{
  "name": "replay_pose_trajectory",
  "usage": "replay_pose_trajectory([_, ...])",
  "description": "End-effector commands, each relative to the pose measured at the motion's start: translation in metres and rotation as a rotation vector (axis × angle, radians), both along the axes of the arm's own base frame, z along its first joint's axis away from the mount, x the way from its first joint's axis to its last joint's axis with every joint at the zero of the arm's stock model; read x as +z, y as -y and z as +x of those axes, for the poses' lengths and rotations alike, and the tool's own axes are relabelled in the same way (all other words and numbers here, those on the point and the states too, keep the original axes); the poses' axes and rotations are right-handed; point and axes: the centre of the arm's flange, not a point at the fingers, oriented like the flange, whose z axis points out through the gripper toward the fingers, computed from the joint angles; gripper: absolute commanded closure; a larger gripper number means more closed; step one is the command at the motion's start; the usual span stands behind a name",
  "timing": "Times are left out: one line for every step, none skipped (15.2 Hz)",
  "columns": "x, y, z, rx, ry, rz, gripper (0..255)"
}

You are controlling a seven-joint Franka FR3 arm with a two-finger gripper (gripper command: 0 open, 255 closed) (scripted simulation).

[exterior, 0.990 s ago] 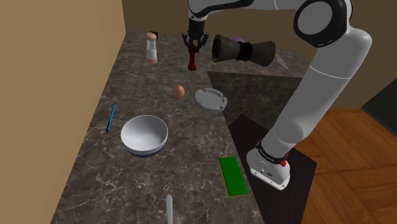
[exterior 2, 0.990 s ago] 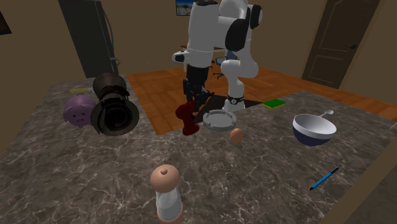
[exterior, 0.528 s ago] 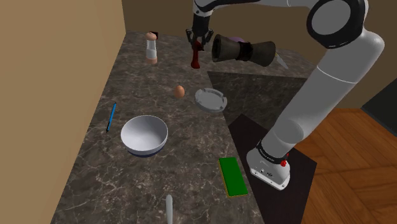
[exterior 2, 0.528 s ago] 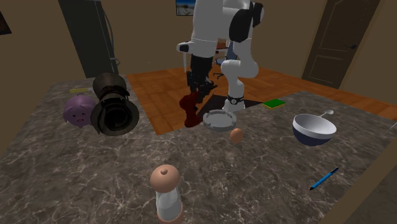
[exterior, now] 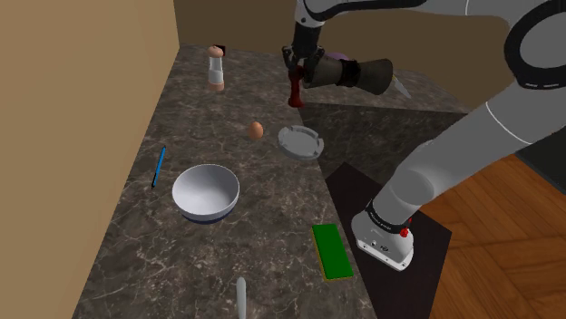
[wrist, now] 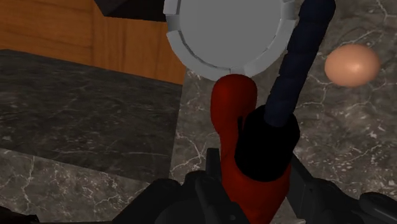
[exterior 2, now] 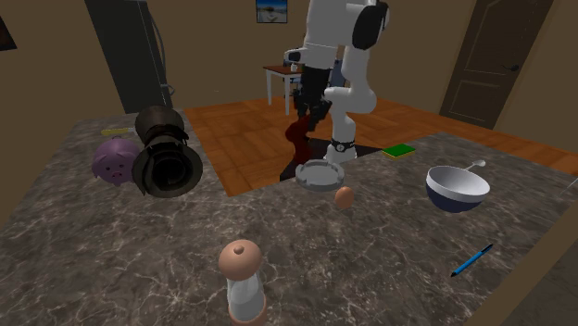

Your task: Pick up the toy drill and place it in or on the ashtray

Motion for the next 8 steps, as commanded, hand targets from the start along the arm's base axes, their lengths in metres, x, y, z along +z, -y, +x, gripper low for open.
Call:
replay_pose_trajectory([0.007,-0.006,-0.027,0.000,0.000,0.000,255])
replay_pose_trajectory([0.010,-0.009,-0.040,0.000,0.000,0.000,255])
replay_pose_trajectory([0.013,-0.012,-0.052,0.000,0.000,0.000,255])
replay_pose_trajectory([0.015,-0.015,-0.065,0.000,0.000,0.000,255])
replay_pose_trajectory([0.020,-0.020,-0.087,0.000,0.000,0.000,255])
replay_pose_trajectory([0.015,-0.020,-0.087,0.000,0.000,0.000,255])
replay_pose_trajectory([0.010,-0.020,-0.087,0.000,0.000,0.000,255])
replay_pose_trajectory([0.004,-0.020,-0.087,0.000,0.000,0.000,255])
